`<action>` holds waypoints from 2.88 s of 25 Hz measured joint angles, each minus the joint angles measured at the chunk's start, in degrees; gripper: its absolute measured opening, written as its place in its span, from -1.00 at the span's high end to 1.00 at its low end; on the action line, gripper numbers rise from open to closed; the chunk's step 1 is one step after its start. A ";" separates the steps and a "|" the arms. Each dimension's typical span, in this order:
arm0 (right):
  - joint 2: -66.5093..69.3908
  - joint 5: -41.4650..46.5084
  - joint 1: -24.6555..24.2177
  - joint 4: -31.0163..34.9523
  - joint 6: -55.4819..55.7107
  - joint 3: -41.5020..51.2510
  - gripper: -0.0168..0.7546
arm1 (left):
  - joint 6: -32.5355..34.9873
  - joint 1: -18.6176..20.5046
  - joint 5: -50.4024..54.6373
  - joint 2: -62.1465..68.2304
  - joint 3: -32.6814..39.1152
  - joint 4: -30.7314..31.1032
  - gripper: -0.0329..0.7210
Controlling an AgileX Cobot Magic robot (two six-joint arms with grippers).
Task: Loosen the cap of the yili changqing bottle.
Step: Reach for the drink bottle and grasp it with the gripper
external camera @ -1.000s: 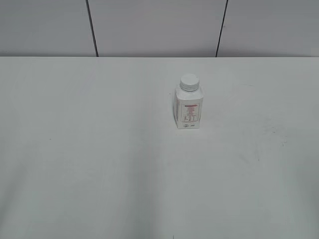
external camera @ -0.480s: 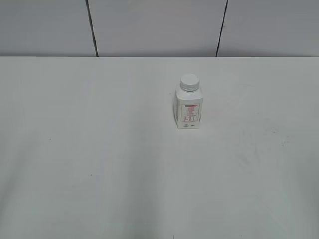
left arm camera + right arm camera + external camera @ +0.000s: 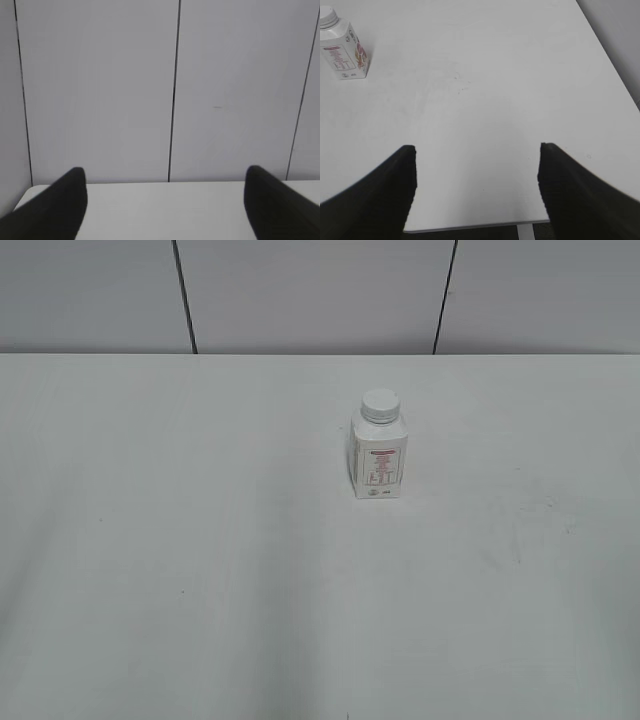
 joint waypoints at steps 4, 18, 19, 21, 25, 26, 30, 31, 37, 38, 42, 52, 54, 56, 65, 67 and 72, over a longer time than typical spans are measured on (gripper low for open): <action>0.00 0.00 0.00 0.00 0.00 0.00 -0.58 | 0.00 0.00 -5.91 0.66 3.93 0.00 -0.64; 0.00 0.00 0.00 0.00 0.00 0.00 -0.58 | 0.00 0.00 -29.71 25.31 9.19 -0.55 -0.64; 0.00 0.00 0.00 0.00 0.00 0.00 -0.58 | 0.00 0.00 -31.47 27.25 9.26 -0.55 -0.64; 0.00 0.00 0.00 0.00 0.00 0.00 -0.58 | 0.00 0.00 -35.29 30.34 9.26 -0.55 -0.64; 0.00 0.00 0.00 0.00 0.00 0.00 -0.58 | 0.00 0.00 -44.33 37.50 9.26 -0.55 -0.64; 0.00 0.00 0.00 0.00 0.00 0.00 -0.58 | 0.00 0.00 -46.49 39.24 9.26 -0.55 -0.64; 0.00 0.00 0.00 0.00 0.00 0.00 -0.58 | 0.00 0.00 -52.85 45.68 9.26 -0.55 -0.64; 0.00 0.00 0.00 0.00 0.00 0.00 -0.58 | 0.00 0.00 -53.91 47.07 9.26 -0.55 -0.64; 0.00 0.00 0.00 0.00 0.00 0.00 -0.58 | 0.00 0.00 -57.05 57.35 9.26 6.26 -0.64; 0.00 0.00 0.00 0.00 0.00 0.00 -0.58 | 0.00 0.00 -57.28 58.52 9.26 8.78 -0.63; 0.00 0.00 0.00 0.00 0.00 0.00 -0.58 | -0.94 0.00 -58.83 63.41 9.26 12.46 -0.57; 0.00 0.00 0.00 0.00 0.00 0.00 -0.58 | -2.35 0.00 -69.27 75.20 9.26 13.66 -0.51; 0.00 0.00 0.00 0.00 0.00 0.00 -0.58 | -3.76 0.00 -70.48 77.16 9.26 14.63 -0.51; 0.00 0.00 0.00 0.00 0.00 0.00 -0.58 | -4.57 0.00 -71.94 79.43 9.09 15.85 -0.50; 0.00 0.00 0.00 0.00 0.00 0.00 -0.58 | -9.14 0.00 -73.30 91.79 2.57 31.08 -0.50; 0.00 0.00 0.00 0.00 0.00 0.00 -0.58 | -10.78 0.00 -73.62 94.65 0.71 34.43 -0.50; 0.00 0.00 0.00 0.00 0.00 0.00 -0.58 | -14.81 0.00 -80.61 102.33 -4.47 45.45 -0.50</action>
